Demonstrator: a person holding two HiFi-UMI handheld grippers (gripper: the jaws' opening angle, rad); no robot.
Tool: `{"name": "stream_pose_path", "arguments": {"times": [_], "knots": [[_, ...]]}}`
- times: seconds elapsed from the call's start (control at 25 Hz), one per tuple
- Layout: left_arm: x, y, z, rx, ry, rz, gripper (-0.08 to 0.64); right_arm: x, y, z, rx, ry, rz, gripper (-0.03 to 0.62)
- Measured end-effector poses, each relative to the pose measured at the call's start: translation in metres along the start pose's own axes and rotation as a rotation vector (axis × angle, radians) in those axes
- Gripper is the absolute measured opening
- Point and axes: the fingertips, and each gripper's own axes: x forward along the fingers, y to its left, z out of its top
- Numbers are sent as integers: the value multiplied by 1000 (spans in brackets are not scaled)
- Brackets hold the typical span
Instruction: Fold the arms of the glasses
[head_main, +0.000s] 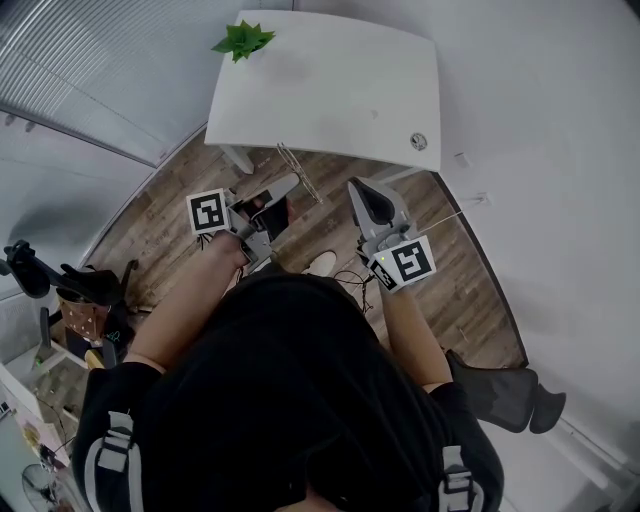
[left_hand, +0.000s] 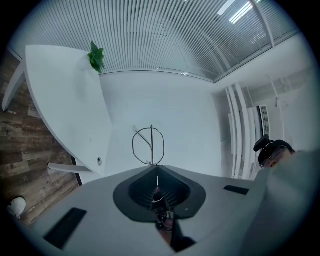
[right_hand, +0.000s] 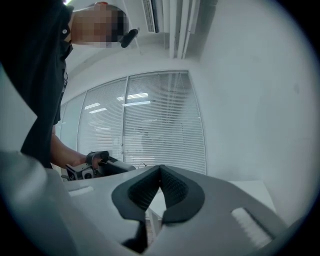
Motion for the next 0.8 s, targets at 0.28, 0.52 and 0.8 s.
{"name": "stream_pose_path", "arguments": {"times": [0.28,0.52,0.8], "knots": [[-2,0,2,21,-2,8,12,2,-3,0,-6,4,-1,11],[-5,-1,4,36,-9,13,12,4,-1,1,-17,10,11,11],[-7,-2,8,38,-24,6,12,8,2,-1,-20,9,23,11]]}}
